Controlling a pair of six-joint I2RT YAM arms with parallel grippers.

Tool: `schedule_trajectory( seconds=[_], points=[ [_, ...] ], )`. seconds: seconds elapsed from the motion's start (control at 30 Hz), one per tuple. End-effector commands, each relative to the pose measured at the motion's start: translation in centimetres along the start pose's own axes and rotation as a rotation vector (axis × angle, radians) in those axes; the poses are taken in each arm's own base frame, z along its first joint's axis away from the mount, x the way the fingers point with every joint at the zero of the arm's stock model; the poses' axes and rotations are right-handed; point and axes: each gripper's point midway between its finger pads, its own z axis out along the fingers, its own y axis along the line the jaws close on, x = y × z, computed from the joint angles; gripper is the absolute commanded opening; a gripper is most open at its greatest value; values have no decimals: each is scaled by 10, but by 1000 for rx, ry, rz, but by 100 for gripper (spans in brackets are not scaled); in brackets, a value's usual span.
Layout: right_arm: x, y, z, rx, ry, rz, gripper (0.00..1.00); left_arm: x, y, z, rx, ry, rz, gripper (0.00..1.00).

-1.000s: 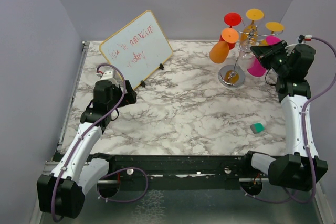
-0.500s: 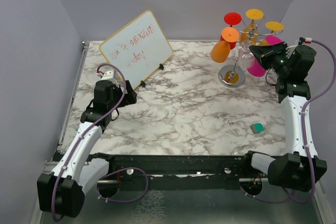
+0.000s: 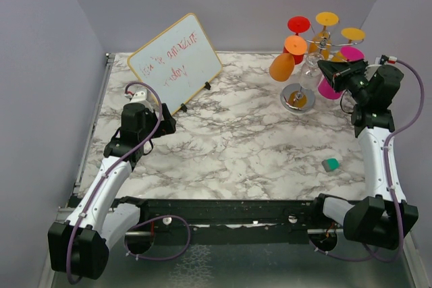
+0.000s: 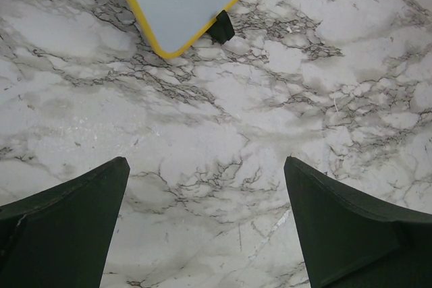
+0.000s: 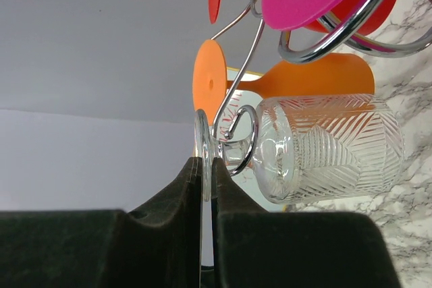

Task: Take the wine glass off the wine glass rack
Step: Pick up the wine glass from the wine rack.

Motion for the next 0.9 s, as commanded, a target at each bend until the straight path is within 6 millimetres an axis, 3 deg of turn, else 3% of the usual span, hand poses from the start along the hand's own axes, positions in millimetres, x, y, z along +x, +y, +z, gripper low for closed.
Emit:
schedule_trajectory(
  seconds=[0.0, 0.17, 0.67, 0.87],
  points=[
    [5, 32, -7, -113, 39, -26, 0, 0, -5, -1, 20, 20, 0, 99],
    [3, 41, -7, -130, 42, -27, 0, 1, -6, -1, 23, 22, 0, 99],
    [-2, 43, 2, -145, 47, -13, 1, 1, -6, -1, 25, 25, -2, 99],
    [-14, 47, 7, -130, -1, -40, 0, 2, -6, 0, 25, 29, -1, 99]
  ],
)
